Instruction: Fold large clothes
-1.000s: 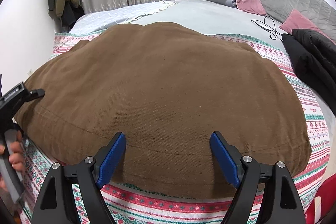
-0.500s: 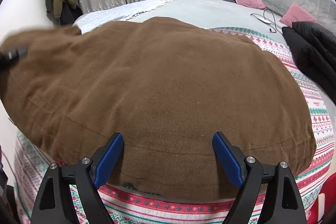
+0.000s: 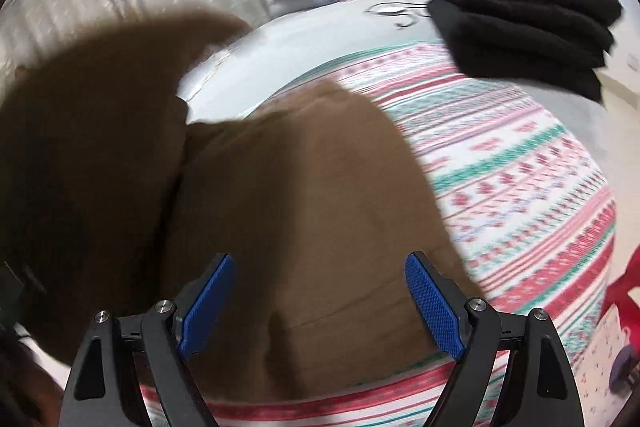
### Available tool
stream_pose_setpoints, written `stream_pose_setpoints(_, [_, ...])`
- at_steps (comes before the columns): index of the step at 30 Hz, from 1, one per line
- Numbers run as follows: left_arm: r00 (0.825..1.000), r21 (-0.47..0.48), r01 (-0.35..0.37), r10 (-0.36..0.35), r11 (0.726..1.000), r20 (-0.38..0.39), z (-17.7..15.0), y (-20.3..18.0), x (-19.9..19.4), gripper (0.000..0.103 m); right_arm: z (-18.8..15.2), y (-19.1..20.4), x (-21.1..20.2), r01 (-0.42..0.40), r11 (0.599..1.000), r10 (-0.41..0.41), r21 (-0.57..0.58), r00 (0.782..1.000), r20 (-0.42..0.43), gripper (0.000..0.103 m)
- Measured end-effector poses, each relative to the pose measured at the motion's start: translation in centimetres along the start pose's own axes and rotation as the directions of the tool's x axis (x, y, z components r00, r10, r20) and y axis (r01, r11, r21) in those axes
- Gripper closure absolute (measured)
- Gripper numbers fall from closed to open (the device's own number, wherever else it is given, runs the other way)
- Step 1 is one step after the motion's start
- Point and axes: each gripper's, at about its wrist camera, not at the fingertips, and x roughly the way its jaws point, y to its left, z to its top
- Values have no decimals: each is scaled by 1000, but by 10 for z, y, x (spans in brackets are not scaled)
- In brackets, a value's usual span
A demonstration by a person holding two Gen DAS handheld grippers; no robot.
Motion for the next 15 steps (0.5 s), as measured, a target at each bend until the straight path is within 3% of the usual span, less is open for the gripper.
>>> stream_pose_setpoints(2, [993,15,38,-36,999,-109,-17,5,28,70,4,-15,-3,-16,999,16,48,1000,11,15])
stream_pose_setpoints(4, [994,63,39,-32,997,-107,-30,4,32,67,6,-26,-4,-21,995,20,96,1000,13,15])
stream_pose_setpoints(6, [994,89,56,-47,994,-99,-31,-1,17,58,7,-30,-4,-28,993,27,117,1000,10,15])
stream_pose_setpoints(8, [991,69,108,-102,992,-90,-30,-5,-3,38,10,-34,-9,-89,986,88,144,996,14,15])
stream_pose_setpoints(9, [988,65,138,-132,988,-82,-31,-7,-15,35,13,-35,-10,-118,982,117,151,993,17,15])
stream_pose_setpoints(14, [989,126,144,-138,982,-60,-35,-1,-71,31,35,-31,-15,-322,930,324,177,946,20,15])
stream_pose_setpoints(15, [989,124,139,-133,982,-61,-37,-2,-66,31,39,-25,-14,-348,922,352,169,936,8,15])
